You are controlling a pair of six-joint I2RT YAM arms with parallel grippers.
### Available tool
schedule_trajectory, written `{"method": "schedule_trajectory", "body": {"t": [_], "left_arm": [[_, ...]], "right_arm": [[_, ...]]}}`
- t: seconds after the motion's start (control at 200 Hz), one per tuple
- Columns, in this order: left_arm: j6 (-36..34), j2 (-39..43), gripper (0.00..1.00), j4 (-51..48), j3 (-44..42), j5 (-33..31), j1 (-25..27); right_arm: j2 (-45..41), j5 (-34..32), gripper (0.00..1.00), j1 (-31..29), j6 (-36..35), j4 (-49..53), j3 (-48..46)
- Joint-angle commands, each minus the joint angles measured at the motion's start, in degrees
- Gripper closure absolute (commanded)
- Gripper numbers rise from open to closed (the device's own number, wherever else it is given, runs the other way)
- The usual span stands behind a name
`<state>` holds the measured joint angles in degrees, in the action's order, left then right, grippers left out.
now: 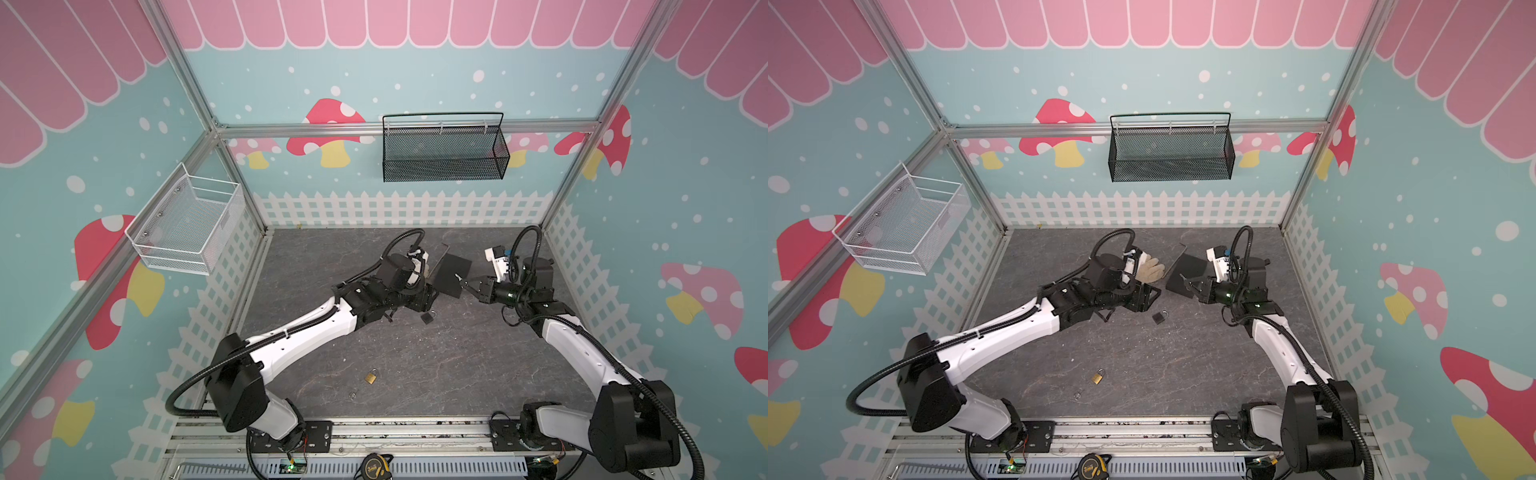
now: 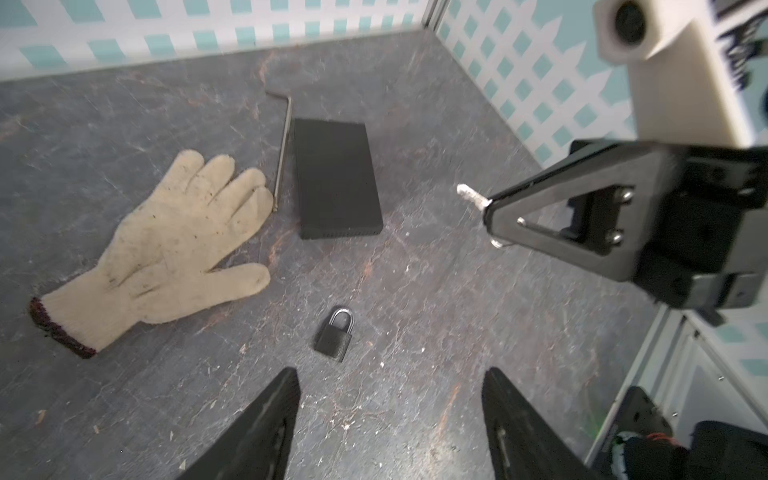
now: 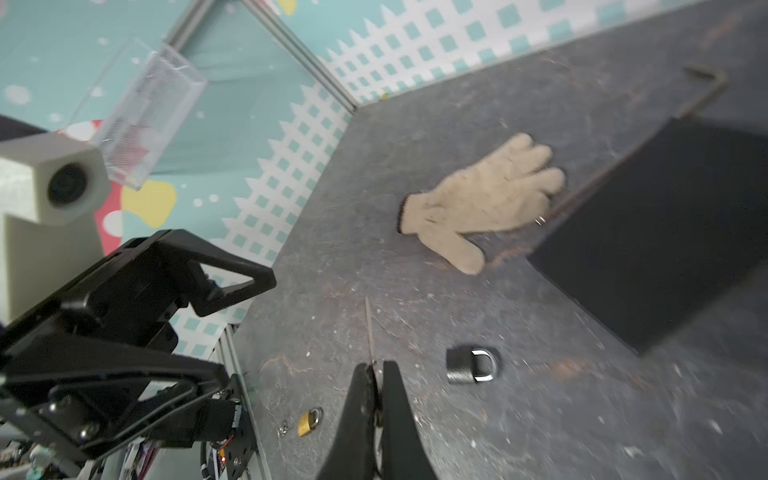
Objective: Unlock with the key
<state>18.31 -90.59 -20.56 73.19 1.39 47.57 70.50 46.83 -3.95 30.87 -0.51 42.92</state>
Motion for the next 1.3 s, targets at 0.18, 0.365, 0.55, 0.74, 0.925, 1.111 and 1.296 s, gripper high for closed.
{"method": "schedule_trajectory", "body": {"t": [0.18, 0.365, 0.55, 0.74, 0.925, 1.111, 1.296], "left_arm": [[-6.0, -16.2, 0.31, -7.9, 8.7, -2.0, 2.2], [-5.3, -24.8, 0.31, -11.9, 14.8, -3.9, 2.2], [-4.3, -30.2, 0.31, -12.6, 18.5, -6.4, 2.1], [-1.1, -35.7, 0.31, -15.6, 23.8, -8.3, 2.0], [4.4, -38.0, 0.31, -17.9, 25.4, -8.6, 2.0], [10.4, -38.3, 0.32, -19.0, 23.8, -7.4, 2.9], [14.1, -38.7, 0.37, -20.1, 23.4, -8.4, 3.9]], "right_arm": [[-0.9, -8.4, 1.00, 2.2, -2.7, 8.3, -3.1], [-1.1, -12.2, 1.00, 4.5, -1.7, 9.8, -4.2], [-2.0, -11.8, 1.00, 5.3, -1.7, 9.0, -4.4], [-2.1, -10.9, 1.00, 5.5, -1.9, 8.5, -4.4], [-2.4, -10.7, 1.00, 5.9, -1.9, 8.4, -4.5], [-2.4, -10.4, 1.00, 6.2, -1.9, 7.6, -4.8], [-2.0, -9.4, 1.00, 6.2, -1.9, 7.1, -4.9]]}}
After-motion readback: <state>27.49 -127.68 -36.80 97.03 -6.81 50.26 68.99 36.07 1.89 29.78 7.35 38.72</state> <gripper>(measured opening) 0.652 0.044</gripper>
